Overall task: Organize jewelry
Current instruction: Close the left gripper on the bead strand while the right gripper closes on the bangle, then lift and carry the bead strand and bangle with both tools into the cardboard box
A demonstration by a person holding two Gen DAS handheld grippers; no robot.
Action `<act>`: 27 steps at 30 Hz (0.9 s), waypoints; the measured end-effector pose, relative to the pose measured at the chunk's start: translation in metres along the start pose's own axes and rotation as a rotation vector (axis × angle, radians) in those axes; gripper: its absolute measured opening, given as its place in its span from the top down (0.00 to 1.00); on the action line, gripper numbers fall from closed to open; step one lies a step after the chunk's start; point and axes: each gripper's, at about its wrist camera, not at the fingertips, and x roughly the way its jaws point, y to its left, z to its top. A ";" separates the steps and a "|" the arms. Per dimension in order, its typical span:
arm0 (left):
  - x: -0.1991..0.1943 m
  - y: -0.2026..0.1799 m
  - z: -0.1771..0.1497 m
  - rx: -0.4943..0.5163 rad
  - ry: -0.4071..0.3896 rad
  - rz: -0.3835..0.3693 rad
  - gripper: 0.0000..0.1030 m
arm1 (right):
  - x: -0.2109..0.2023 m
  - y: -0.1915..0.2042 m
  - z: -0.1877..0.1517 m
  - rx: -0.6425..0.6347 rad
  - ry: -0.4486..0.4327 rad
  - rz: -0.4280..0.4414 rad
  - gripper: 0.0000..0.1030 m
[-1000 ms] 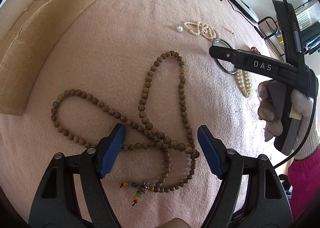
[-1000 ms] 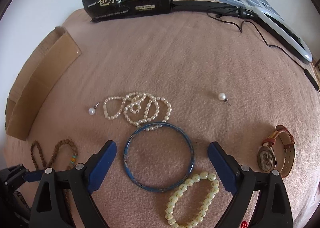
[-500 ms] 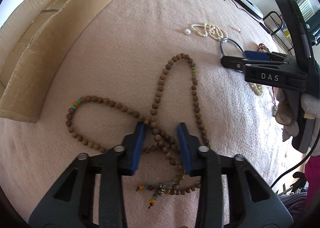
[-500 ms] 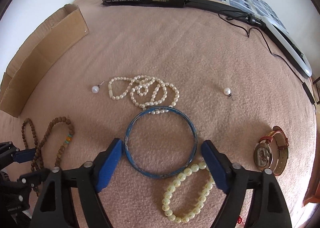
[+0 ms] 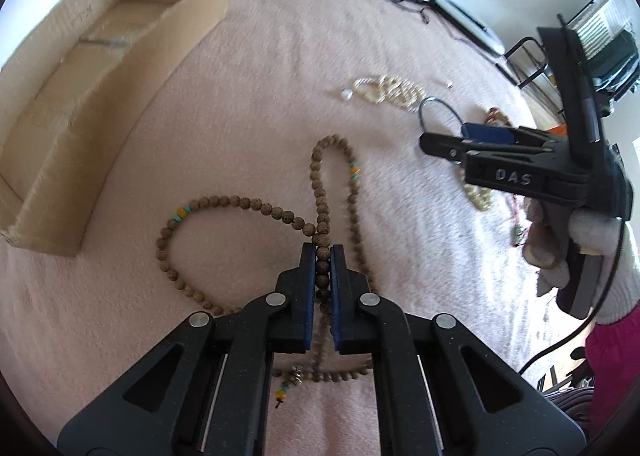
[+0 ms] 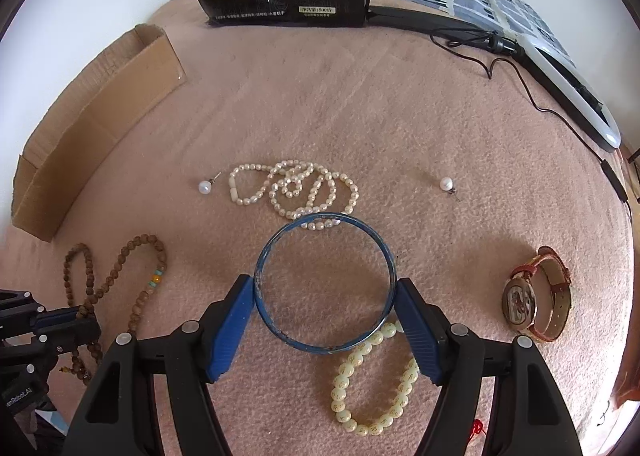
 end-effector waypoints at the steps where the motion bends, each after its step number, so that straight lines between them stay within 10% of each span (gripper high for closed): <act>1: -0.005 -0.003 0.001 0.007 -0.013 -0.006 0.96 | -0.003 -0.001 -0.001 0.005 -0.007 0.002 0.29; 27: -0.161 -0.024 0.043 0.086 -0.436 -0.137 0.96 | -0.103 0.008 0.013 0.025 -0.234 0.068 0.29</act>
